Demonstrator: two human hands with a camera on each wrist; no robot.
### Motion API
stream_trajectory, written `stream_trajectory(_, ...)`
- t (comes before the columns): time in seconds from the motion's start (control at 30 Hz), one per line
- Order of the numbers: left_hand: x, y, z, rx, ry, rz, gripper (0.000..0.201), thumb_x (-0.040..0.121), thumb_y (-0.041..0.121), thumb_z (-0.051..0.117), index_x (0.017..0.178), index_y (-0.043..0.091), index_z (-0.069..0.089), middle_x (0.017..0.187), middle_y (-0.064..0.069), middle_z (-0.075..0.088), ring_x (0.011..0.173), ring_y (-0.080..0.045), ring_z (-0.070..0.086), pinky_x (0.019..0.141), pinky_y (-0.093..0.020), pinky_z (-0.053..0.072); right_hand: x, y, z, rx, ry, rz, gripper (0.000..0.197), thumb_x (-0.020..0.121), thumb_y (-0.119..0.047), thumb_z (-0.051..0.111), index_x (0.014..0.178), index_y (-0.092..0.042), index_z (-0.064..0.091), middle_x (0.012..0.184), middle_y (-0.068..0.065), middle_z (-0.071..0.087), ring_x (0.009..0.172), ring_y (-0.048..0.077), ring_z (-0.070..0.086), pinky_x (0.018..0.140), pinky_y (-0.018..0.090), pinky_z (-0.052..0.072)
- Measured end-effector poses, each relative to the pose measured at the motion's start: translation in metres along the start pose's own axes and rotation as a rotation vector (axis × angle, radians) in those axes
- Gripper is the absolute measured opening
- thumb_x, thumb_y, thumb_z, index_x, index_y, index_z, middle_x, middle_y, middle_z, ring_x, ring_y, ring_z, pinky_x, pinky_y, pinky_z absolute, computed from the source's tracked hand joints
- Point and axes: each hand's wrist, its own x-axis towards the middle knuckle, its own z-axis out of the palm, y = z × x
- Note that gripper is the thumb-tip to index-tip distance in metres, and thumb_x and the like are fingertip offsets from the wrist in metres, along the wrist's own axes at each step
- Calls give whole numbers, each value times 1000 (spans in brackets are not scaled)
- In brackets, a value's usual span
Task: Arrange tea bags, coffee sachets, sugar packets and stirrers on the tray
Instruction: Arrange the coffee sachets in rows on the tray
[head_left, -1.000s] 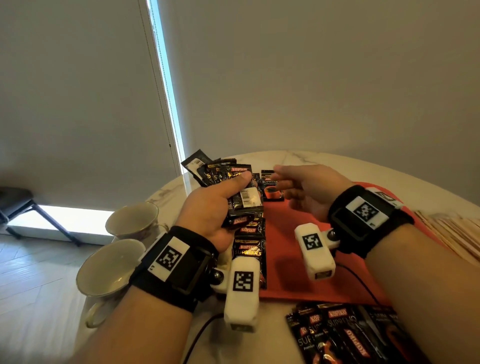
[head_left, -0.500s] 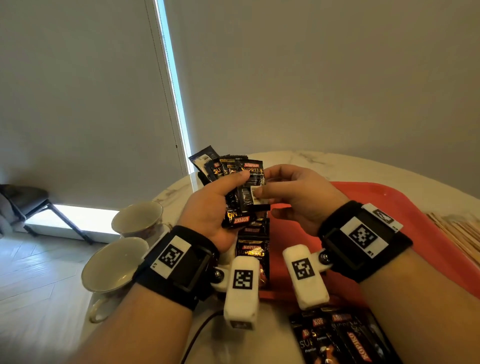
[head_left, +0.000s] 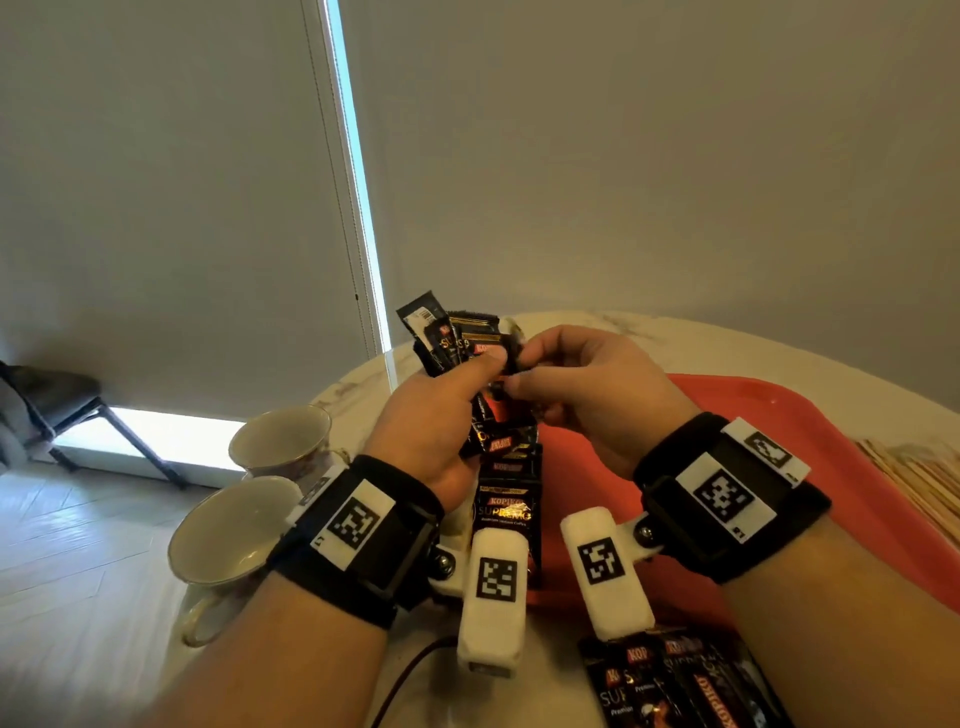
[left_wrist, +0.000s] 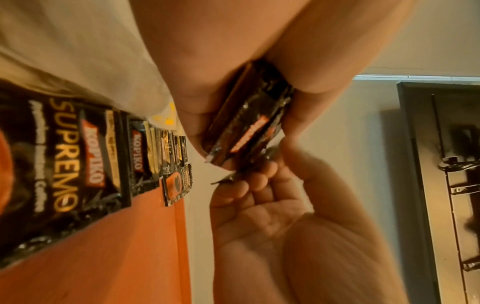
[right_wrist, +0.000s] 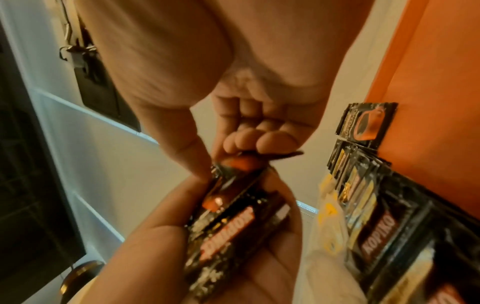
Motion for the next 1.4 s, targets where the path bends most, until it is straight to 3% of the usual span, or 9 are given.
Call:
stream_trajectory(0.2,-3,0,0,19,-84,53,51,79,18,78,128,5,68,117,-22,76,107,-40,75,100,-57,57,1,0,-2,6,-8,-42,28,88,6,66,108,-12,73,77,6,60,64,10,57,54,20,47)
stream_trajectory(0.37,1,-2,-5,48,-125,51,59,73,-1,79,131,-1,67,120,-27,73,108,-43,73,92,-56,59,5,0,-7,25,126,14,51,80,4,74,123,-20,62,83,3,58,62,11,55,45,23,39)
stream_trajectory(0.5,1,-2,-5,65,-114,23,64,67,-1,81,130,0,67,121,-28,72,108,-45,73,95,-60,57,6,-1,-9,144,113,153,18,83,-3,70,101,-5,67,96,17,65,79,26,58,67,37,48)
stream_trajectory(0.77,-1,-2,-4,79,-125,1,59,71,1,75,129,-3,67,121,-30,72,111,-47,71,103,-66,52,6,-6,-12,313,248,209,28,93,-25,69,114,-6,70,103,13,76,88,27,71,89,48,58)
stream_trajectory(0.9,1,0,-6,45,-69,-16,52,77,-5,70,129,-1,67,117,-25,74,105,-42,75,92,-58,59,4,-5,-12,244,130,203,29,95,-38,68,108,-12,71,94,7,77,76,20,73,68,37,59)
stream_trajectory(1.03,5,0,-8,26,-1,0,58,73,2,75,130,4,66,116,-21,76,104,-39,76,87,-54,60,1,-7,-15,156,-16,216,26,94,-4,65,119,-6,68,103,13,75,74,18,72,64,31,61)
stream_trajectory(1.17,10,-2,-7,-4,49,2,37,91,2,71,127,1,67,106,-18,79,93,-33,79,77,-49,63,6,-2,-23,142,158,181,32,89,10,64,120,2,62,108,20,75,80,24,73,64,34,63)
stream_trajectory(1.27,14,-2,-8,-8,89,12,32,94,2,70,126,-2,67,92,-15,79,76,-27,79,60,-38,62,15,9,-45,206,343,210,27,89,7,67,114,-4,63,91,12,73,58,12,69,54,29,56)
stream_trajectory(1.4,14,-3,-7,-1,96,5,29,93,2,71,122,0,68,89,-14,79,76,-27,79,61,-40,63,30,33,-70,117,461,385,13,92,6,63,96,-6,65,77,7,65,50,10,60,54,27,49)
